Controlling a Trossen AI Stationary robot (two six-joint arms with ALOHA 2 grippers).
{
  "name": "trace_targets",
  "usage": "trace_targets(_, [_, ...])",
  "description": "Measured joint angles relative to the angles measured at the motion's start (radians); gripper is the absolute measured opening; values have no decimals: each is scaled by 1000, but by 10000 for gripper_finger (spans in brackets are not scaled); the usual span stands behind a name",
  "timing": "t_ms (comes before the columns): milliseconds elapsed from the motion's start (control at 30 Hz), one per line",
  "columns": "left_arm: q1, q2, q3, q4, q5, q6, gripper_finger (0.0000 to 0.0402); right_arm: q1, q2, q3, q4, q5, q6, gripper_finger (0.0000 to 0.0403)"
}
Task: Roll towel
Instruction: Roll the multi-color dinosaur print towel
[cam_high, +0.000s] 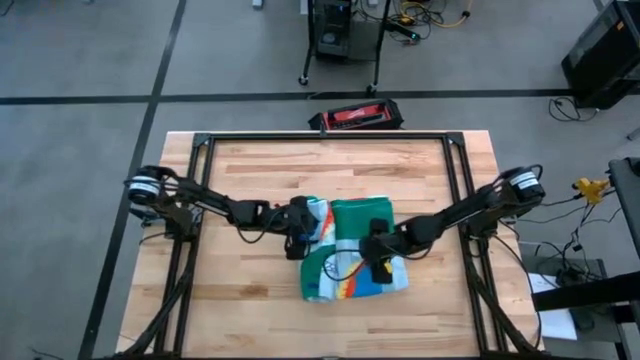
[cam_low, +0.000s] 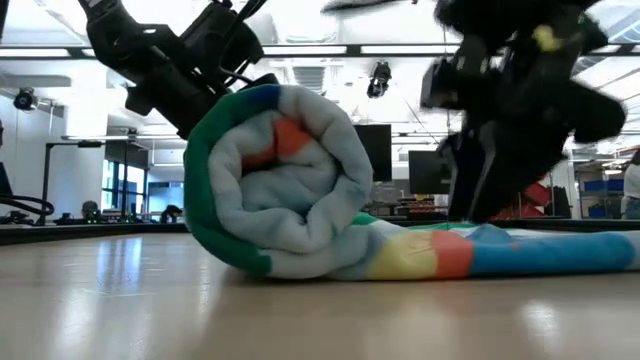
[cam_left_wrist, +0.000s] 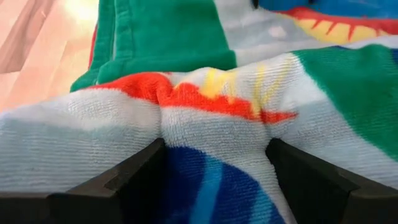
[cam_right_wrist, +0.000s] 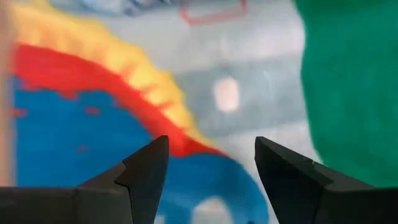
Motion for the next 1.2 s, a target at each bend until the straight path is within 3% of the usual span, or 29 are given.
trace_targets(133, [0, 2, 0, 9, 0, 0, 276, -17, -70, -14, -72, 66, -92, 224])
trace_targets(267, [0, 2, -2, 10, -1, 0, 276, -107, -91, -30, -99, 86, -178, 224])
trace_targets(500, [-2, 2, -5, 15, -3, 0, 276, -334, -64, -73, -83, -90, -233, 214])
trace_targets(733, [-2, 2, -9, 17, -4, -4, 276, -498, -72, -119, -81, -85, -119, 210])
trace_targets(1000, [-2, 2, -10, 19, -20, -21, 276, -495, -90, -134, -82, -21, -53, 221])
trace_targets(1200, [-2, 2, -11, 25, -47, -29, 276, -374, -157, -107, 16, -22, -122, 231])
